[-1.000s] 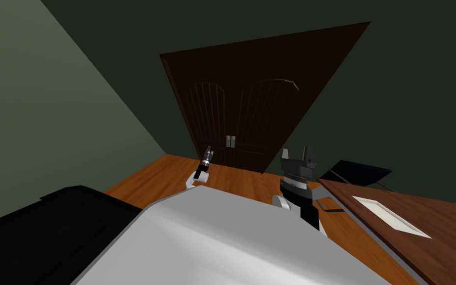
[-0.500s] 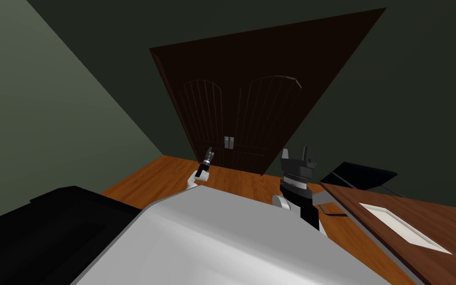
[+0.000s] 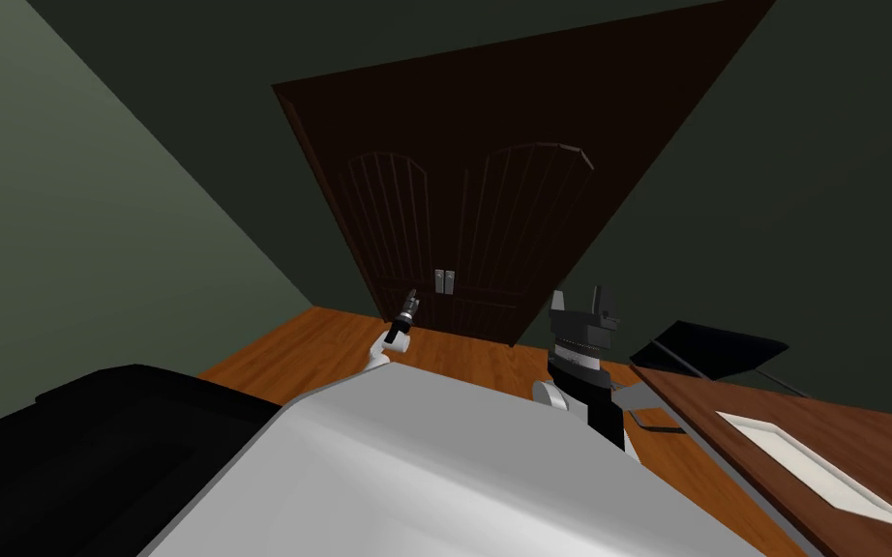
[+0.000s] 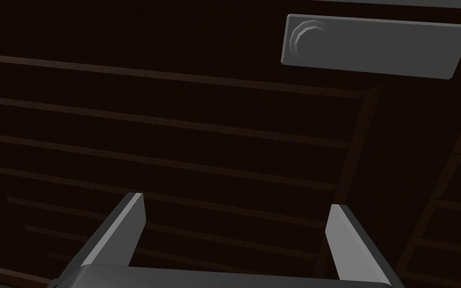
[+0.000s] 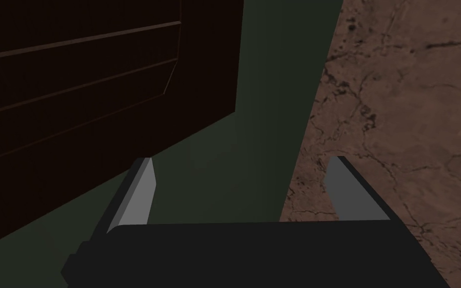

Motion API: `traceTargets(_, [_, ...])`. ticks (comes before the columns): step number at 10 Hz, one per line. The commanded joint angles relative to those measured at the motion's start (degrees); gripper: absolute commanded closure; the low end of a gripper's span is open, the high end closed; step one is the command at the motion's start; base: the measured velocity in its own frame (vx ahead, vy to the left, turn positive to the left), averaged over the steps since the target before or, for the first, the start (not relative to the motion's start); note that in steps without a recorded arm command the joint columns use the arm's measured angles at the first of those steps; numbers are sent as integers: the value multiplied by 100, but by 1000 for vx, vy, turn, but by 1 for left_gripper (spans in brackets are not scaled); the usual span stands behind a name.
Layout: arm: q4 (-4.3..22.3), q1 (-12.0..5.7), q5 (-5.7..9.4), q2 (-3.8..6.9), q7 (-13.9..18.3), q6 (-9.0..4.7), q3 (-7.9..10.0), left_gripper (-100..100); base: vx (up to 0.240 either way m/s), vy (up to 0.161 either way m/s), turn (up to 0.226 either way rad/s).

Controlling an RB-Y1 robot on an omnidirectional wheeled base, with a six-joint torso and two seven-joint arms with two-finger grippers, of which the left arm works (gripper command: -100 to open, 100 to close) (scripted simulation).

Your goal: Pull the door open

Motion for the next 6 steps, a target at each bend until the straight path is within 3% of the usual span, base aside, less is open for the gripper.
traceTargets(1, [166, -95, -5, 12, -7, 40, 7, -100, 94, -24, -13])
traceTargets(6, [693, -403, -21, 47, -26, 185, 24, -100, 129, -29, -15])
